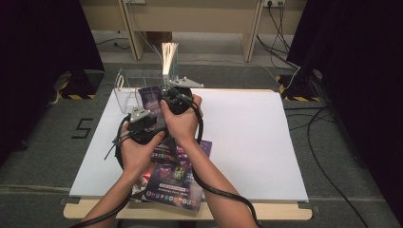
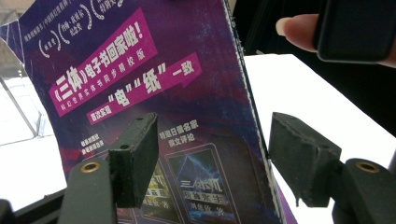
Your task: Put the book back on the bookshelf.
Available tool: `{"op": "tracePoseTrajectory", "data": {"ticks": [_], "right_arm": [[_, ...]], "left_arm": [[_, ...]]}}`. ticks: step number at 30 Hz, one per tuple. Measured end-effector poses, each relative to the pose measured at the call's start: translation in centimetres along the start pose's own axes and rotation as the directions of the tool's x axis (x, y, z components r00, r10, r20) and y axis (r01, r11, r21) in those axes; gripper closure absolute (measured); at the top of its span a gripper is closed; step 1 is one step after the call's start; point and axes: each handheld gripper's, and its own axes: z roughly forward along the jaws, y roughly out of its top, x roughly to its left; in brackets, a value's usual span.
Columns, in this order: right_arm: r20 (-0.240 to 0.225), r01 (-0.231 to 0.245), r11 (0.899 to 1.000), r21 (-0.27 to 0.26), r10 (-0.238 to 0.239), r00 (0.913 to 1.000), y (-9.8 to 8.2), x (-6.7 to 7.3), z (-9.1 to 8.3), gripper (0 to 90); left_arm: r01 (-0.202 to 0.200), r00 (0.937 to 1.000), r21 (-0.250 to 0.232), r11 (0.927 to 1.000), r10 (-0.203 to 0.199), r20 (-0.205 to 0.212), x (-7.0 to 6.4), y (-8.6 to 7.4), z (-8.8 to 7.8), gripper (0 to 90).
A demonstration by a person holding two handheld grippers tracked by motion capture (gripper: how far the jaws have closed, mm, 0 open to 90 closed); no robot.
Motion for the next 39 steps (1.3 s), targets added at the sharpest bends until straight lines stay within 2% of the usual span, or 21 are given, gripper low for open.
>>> {"op": "tracePoseTrajectory", "data": {"ticks": [5,13,15,20,22,25,29,32,35,39], "right_arm": [[0.003,0.003,1.000,0.000,-0.003,1.0000,0.0,0.1,0.0,84.5],[0.006,-0.006,1.000,0.003,0.006,1.0000,0.0,0.2,-0.1,84.5],[0.004,-0.012,1.000,0.002,0.012,0.9999,0.1,0.1,-0.1,84.4],[0.003,-0.019,1.000,0.000,0.019,0.9998,0.0,0.1,-0.1,84.4],[0.006,-0.024,1.000,0.000,0.024,0.9997,0.0,0.1,-0.1,84.4],[0.005,-0.028,1.000,-0.004,0.028,0.9996,0.0,0.1,-0.1,84.4],[0.006,-0.028,1.000,-0.002,0.028,0.9996,0.0,0.2,-0.3,84.4],[0.003,-0.026,1.000,-0.006,0.026,0.9997,0.0,0.2,-0.3,84.4],[0.000,-0.028,1.000,-0.012,0.028,0.9996,0.0,0.4,-0.4,84.4],[-0.006,-0.028,1.000,-0.012,0.028,0.9996,0.0,0.7,-0.4,84.4]], "left_arm": [[-0.006,0.9996,-0.009,0.9999,0.005,-0.029,-0.4,0.2,0.3,33.1],[-0.007,0.9983,0.016,0.9999,0.008,-0.058,-1.0,-0.2,1.2,35.7],[-0.023,0.9977,0.025,0.9994,0.024,-0.063,-1.1,-0.5,1.4,36.6],[-0.045,0.9950,0.015,0.9989,0.047,-0.088,-1.5,-0.7,1.5,38.2],[-0.038,0.9954,0.011,0.9992,0.039,-0.088,-1.6,-0.7,1.5,37.9],[-0.060,0.9928,0.003,0.9982,0.060,-0.104,-1.9,-0.7,1.4,38.5],[-0.046,0.9915,0.009,0.9989,0.047,-0.122,-1.8,-0.7,1.6,38.3],[-0.057,0.9887,0.000,0.9984,0.057,-0.139,-2.0,-0.9,1.6,38.5],[-0.076,0.9833,-0.006,0.9971,0.074,-0.166,-2.2,-1.2,1.7,39.0],[-0.099,0.9769,0.008,0.9950,0.099,-0.189,-2.4,-1.8,1.8,41.1]]}}
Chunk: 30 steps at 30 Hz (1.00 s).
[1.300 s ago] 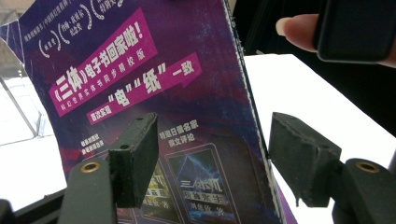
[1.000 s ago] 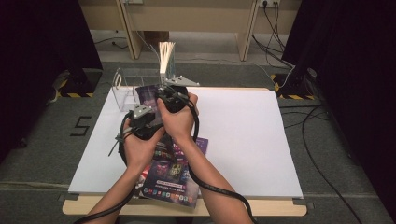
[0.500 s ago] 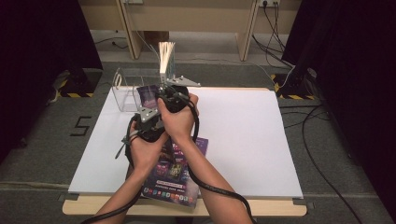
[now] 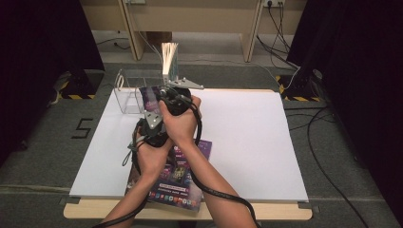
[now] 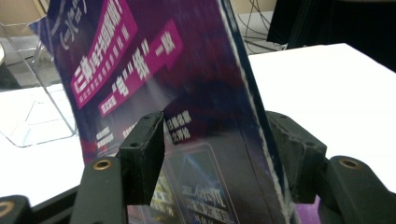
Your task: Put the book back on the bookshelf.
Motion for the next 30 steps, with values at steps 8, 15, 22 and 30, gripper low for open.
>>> {"op": "tracePoseTrajectory", "data": {"ticks": [8,15,22,30], "right_arm": [[-0.037,0.018,1.000,-0.004,-0.018,0.9991,0.1,0.9,0.0,84.2],[-0.105,0.061,0.998,0.002,-0.060,0.9927,0.4,2.1,0.3,80.7],[-0.215,0.108,0.994,-0.023,-0.110,0.9704,0.7,2.7,0.0,67.8],[-0.214,0.071,0.994,-0.087,-0.088,0.9727,1.0,0.9,-3.1,66.7]], "left_arm": [[0.024,0.9993,-0.020,0.9995,-0.025,-0.029,0.8,-0.4,-0.7,56.8],[0.058,0.9954,-0.046,0.9973,-0.061,-0.073,1.8,-0.8,-1.9,67.1],[0.112,0.9869,-0.118,0.9867,-0.125,-0.102,4.7,-1.5,-3.2,83.7],[0.137,0.9885,-0.173,0.9754,-0.146,-0.040,7.0,-1.3,-4.1,83.8]]}}
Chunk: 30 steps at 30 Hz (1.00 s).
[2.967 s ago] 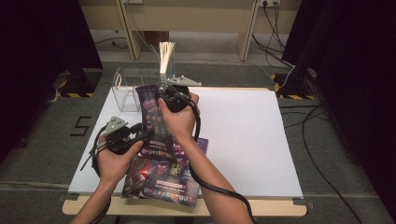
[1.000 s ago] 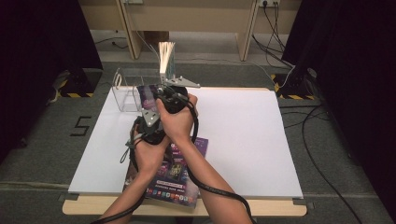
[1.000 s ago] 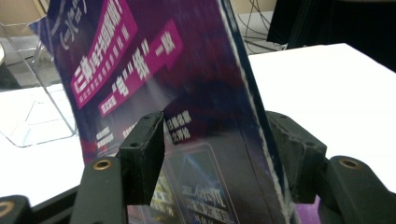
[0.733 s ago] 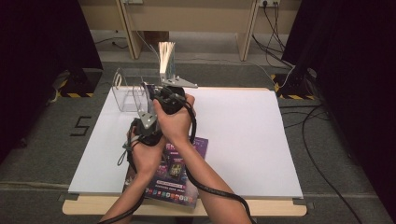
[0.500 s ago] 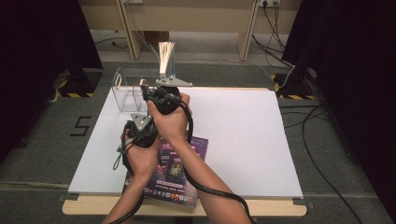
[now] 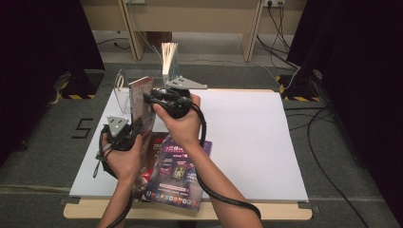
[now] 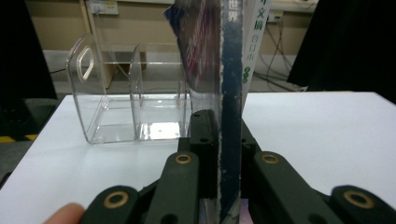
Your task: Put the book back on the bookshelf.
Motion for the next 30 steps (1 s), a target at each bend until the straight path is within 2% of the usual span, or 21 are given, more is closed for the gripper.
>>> {"op": "tracePoseTrajectory", "data": {"ticks": [3,8,11,12,13,16,20,22,27,30], "right_arm": [[0.039,-0.012,1.000,-0.008,0.012,0.9991,-0.3,-1.8,-1.7,66.8],[0.108,-0.023,1.000,0.018,0.021,0.9939,-1.7,-4.6,-4.0,67.2],[0.145,-0.038,0.999,0.035,0.033,0.9889,-2.8,-6.2,-5.6,67.5],[0.160,-0.050,0.998,0.042,0.042,0.9863,-3.3,-6.7,-6.2,67.5],[0.173,-0.056,0.997,0.045,0.047,0.9838,-3.7,-7.3,-6.7,67.6],[0.212,-0.078,0.995,0.058,0.064,0.9751,-5.1,-8.8,-8.3,67.6],[0.258,-0.097,0.992,0.083,0.072,0.9634,-7.1,-10.4,-10.1,67.6],[0.274,-0.105,0.990,0.092,0.077,0.9585,-7.8,-11.0,-10.8,67.6],[0.326,-0.132,0.986,0.106,0.091,0.9410,-10.0,-12.4,-12.7,67.7],[0.354,-0.152,0.981,0.121,0.100,0.9297,-11.4,-13.1,-13.6,67.5]], "left_arm": [[0.017,0.9995,-0.009,0.9998,-0.017,0.027,0.8,0.0,-0.1,83.8],[0.022,0.9984,-0.034,0.9992,-0.021,0.052,1.6,0.1,-0.3,83.8],[0.047,0.9950,-0.045,0.9979,-0.043,0.090,2.2,0.4,-0.3,83.9],[0.061,0.9927,-0.048,0.9970,-0.056,0.107,2.3,0.5,-0.3,83.9],[0.058,0.9924,-0.050,0.9971,-0.052,0.111,2.4,0.5,-0.2,83.9],[0.048,0.9930,-0.053,0.9974,-0.042,0.111,2.4,0.7,0.0,83.9],[0.059,0.9910,-0.067,0.9960,-0.050,0.124,2.8,1.0,0.3,83.9],[0.048,0.9908,-0.073,0.9962,-0.038,0.130,2.9,1.2,0.5,83.9],[0.063,0.9877,-0.085,0.9944,-0.050,0.148,3.4,1.6,1.0,83.9],[0.055,0.9885,-0.093,0.9942,-0.042,0.145,3.7,1.9,1.3,83.9]]}}
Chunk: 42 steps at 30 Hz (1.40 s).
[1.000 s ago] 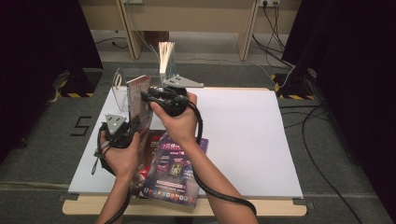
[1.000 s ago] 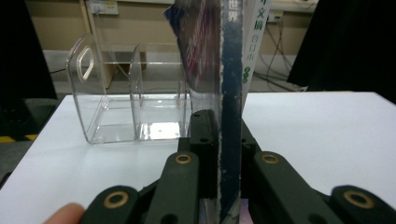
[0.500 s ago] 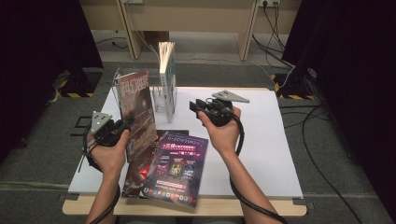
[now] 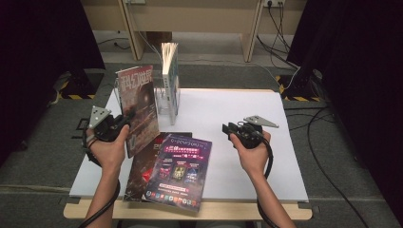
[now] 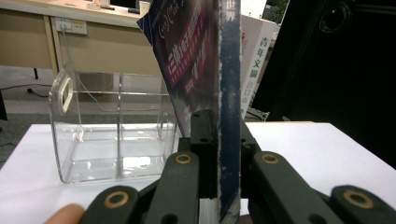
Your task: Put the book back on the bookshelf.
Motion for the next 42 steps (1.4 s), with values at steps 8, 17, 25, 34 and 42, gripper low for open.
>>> {"op": "tracePoseTrajectory", "data": {"ticks": [8,17,25,34,42], "right_arm": [[0.058,-0.004,0.999,0.052,0.001,0.9983,-3.5,-1.8,-0.5,67.3],[0.089,-0.001,0.997,0.078,-0.006,0.9960,-5.9,-2.4,-0.5,66.6],[0.128,0.029,0.998,0.064,-0.037,0.9911,-6.9,-2.5,-0.6,65.0],[0.152,0.029,0.998,0.050,-0.036,0.9877,-7.7,-3.2,-1.1,63.3],[0.156,0.030,0.999,0.040,-0.036,0.9871,-7.7,-3.8,-1.4,63.3]], "left_arm": [[0.001,1.0000,0.000,1.0000,-0.001,-0.004,1.7,0.6,0.5,83.9],[0.009,0.9998,-0.001,1.0000,-0.009,-0.020,3.0,1.0,1.0,83.9],[0.009,0.9996,-0.016,0.9998,-0.009,-0.028,3.2,1.4,1.6,83.9],[0.009,0.9996,-0.026,0.9996,-0.009,-0.028,3.1,1.9,2.8,83.9],[-0.011,0.9994,-0.042,0.9991,0.009,-0.032,3.0,2.6,3.6,83.9]]}}
